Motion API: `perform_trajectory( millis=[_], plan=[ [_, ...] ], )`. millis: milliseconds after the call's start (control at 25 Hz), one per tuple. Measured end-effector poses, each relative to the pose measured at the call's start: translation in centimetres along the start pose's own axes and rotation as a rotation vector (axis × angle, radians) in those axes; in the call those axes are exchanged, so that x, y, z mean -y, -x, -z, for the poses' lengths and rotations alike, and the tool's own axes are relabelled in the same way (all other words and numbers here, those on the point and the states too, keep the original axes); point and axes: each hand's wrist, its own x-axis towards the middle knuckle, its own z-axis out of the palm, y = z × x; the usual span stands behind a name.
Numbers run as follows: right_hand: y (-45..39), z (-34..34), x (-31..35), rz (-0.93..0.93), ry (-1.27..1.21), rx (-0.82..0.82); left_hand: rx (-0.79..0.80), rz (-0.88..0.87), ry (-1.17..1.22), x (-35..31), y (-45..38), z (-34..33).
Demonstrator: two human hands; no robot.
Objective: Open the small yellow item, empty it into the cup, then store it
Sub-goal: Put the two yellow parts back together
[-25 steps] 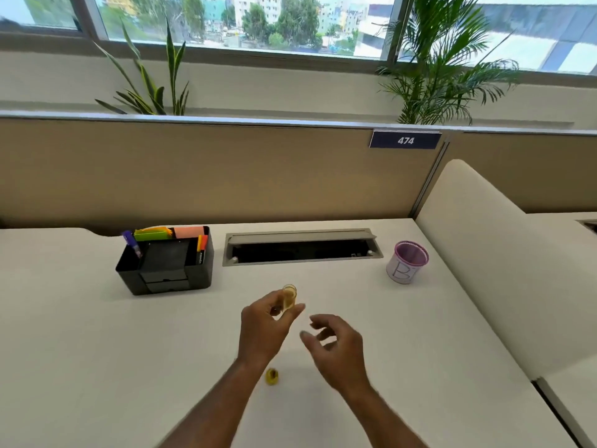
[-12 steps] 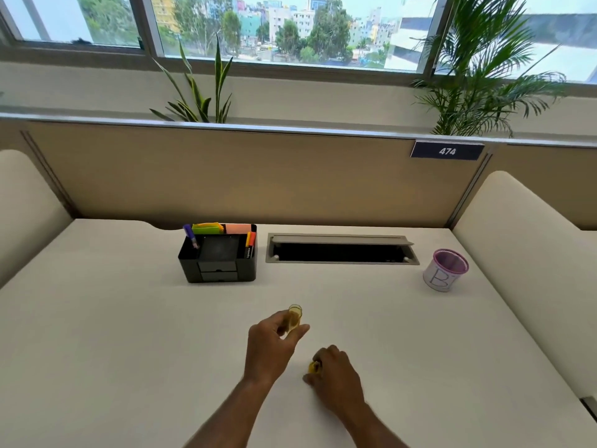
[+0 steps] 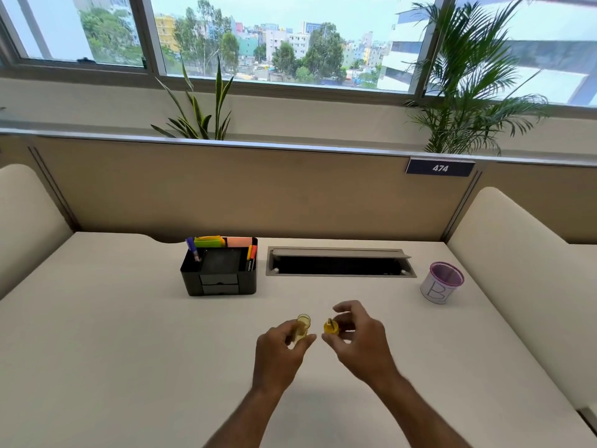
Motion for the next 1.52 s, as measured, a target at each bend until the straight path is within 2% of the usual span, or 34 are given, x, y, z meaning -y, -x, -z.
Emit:
perform_trajectory(
  millis=[160, 240, 480, 920, 1520],
  plan=[
    [-0.7, 1.8, 3.0, 0.223, 0.103, 0.012, 0.017, -0.033, -0.014, -0.9, 0.2, -0.5],
    [-0.9, 2.0, 3.4, 0.270, 0.147, 0.067, 0.021, -0.051, -0.031, -1.3, 0.2, -0.6],
    [-1.8, 2.9, 4.2, 0.308, 0.325, 0.254, 0.045, -0.120, -0.090, -1.7, 0.4, -0.9],
    [-2.9, 4.4, 4.9, 0.302, 0.422, 0.427, 0.081, -0.241, -0.164, -2.3, 0.3, -1.1],
    [-3.0, 4.3, 4.2, 0.304, 0.492, 0.415, 0.090, -0.381, -0.290, -2.5, -0.4, -0.5]
  ],
)
